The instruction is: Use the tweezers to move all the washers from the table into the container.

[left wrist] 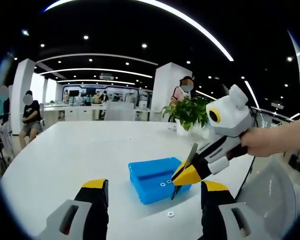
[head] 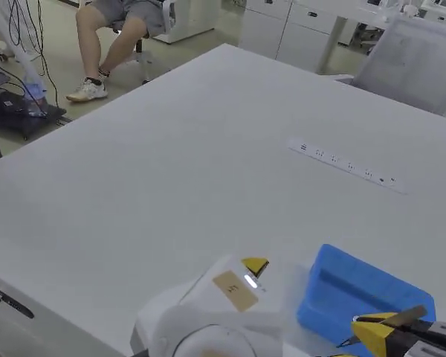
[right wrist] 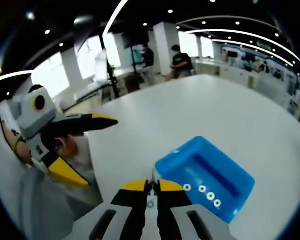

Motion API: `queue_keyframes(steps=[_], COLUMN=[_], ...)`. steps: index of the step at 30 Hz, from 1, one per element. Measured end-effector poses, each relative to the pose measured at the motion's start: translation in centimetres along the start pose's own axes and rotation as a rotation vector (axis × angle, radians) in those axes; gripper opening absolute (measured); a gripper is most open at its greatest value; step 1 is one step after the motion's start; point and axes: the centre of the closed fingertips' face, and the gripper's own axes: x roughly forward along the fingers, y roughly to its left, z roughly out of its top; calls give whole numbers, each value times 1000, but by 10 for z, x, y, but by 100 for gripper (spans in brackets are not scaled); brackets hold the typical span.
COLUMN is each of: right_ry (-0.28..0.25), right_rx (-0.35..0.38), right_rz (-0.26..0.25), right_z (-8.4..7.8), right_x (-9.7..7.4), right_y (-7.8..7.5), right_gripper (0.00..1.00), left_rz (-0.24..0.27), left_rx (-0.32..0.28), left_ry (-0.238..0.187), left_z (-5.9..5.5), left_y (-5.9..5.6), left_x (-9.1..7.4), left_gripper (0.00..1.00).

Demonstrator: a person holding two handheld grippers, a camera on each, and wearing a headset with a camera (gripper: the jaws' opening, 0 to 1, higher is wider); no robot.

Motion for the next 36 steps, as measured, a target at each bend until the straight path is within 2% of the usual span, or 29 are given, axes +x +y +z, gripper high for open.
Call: queue_keyframes(steps=[6,10,23,26,32,36], right_ry=[46,51,94,89,100,101], right_rx=[39,57,28,35,-27,-117], right_rz=[23,31,34,50,42,45], right_z=[-22,-24,-35,-34,-36,-37], right_x=[16,20,24,24,24,25], right_y=[-3,-6,-4,-1,5,12], right_gripper=[3,3,4,4,4,4], left_rz=[1,0,-2,-3,-5,-8], left_rx=[-1,-1,1,0,2,5], left_ry=[0,-1,3,4,8,9], left_z=[0,0,-1,-1,-1,-1], left_y=[0,0,0,0,-1,-2], left_x=[0,0,0,0,0,0], left_gripper=[76,76,75,75,75,75])
